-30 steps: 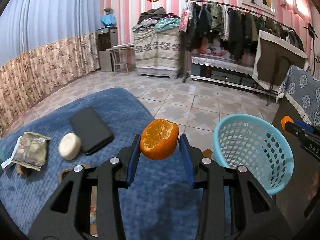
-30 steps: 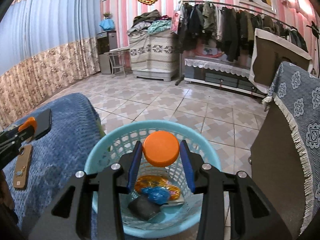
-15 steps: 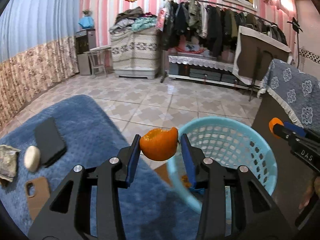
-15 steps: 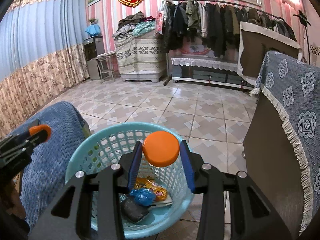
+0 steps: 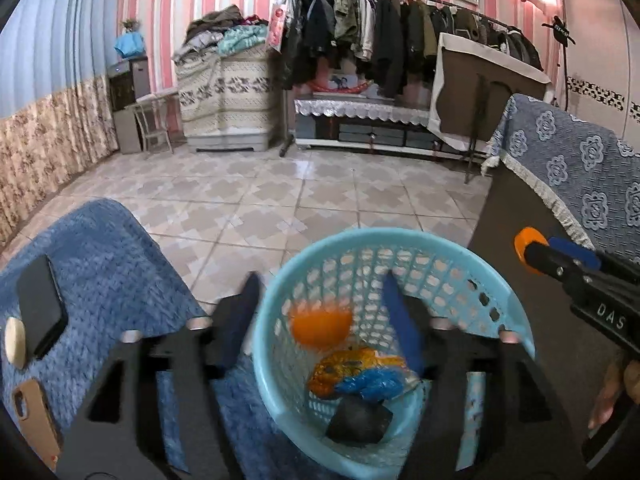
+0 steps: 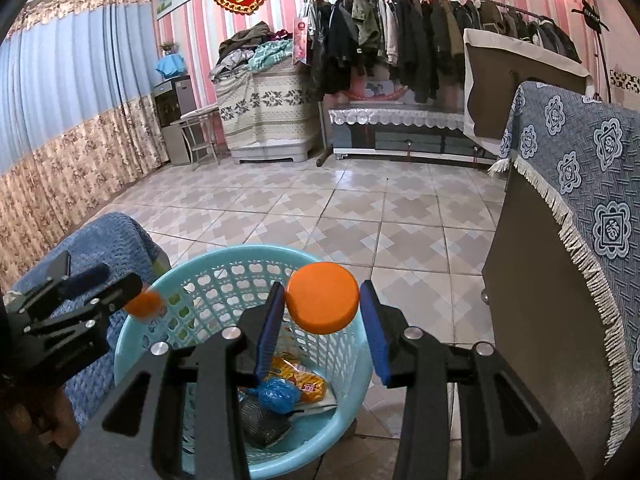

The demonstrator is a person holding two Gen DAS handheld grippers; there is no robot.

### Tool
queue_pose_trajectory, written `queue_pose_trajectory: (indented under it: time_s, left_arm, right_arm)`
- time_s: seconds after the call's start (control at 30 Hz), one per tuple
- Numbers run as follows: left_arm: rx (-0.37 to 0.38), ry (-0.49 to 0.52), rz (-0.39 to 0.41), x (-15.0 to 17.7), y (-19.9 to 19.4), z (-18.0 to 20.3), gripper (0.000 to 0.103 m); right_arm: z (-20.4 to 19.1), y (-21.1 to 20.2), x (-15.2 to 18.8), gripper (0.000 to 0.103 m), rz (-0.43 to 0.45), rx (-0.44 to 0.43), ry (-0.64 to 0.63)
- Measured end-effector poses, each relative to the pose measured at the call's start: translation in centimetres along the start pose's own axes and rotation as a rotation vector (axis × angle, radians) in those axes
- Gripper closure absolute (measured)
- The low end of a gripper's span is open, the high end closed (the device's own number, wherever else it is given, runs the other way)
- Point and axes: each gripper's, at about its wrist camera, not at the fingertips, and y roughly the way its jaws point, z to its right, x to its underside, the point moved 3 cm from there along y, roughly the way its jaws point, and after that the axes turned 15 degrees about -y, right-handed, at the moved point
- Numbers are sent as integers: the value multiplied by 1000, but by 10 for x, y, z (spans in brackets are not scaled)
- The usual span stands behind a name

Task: Collect trash
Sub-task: 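Open the left gripper to drop the peel while the right releases the orange lid, then move both open grippers back over the rug toward the remaining items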

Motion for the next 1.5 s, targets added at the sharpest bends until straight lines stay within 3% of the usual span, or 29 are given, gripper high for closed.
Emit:
queue_pose_trajectory:
  time_s: [0.1, 0.3, 0.73, 0.77, 0.87, 1.07, 1.27, 1.5]
  left_arm:
    - [-27, -1, 37, -6, -6, -4, 17]
    - [-116, -48, 95, -17, -22, -34, 7]
    - [-208, -95, 147, -20, -45, -65, 5]
    - [-210, -103, 147, -21, -47, -68, 5]
    - [-222, -109, 157, -22, -54, -77, 5]
    - [-256, -108, 182, -23, -71, -93, 5]
    - [-289, -134, 194, -26, -90, -120, 5]
    - [-322, -159, 211, -24, -116, -149, 5]
  right_arm:
    - [-2, 3, 0, 64, -7, -4, -1]
    - [-11, 4, -1, 64, -3, -12, -16]
    - [-49, 15, -8, 63, 9, -38, -46]
    - [-51, 17, -8, 60, 10, -45, -46]
    - [-54, 15, -10, 33, 26, -42, -45]
    - [-56, 10, -13, 17, 46, -11, -53]
    - [-61, 5, -18, 10, 67, 11, -62]
    - [-81, 1, -24, 9, 81, 12, -121]
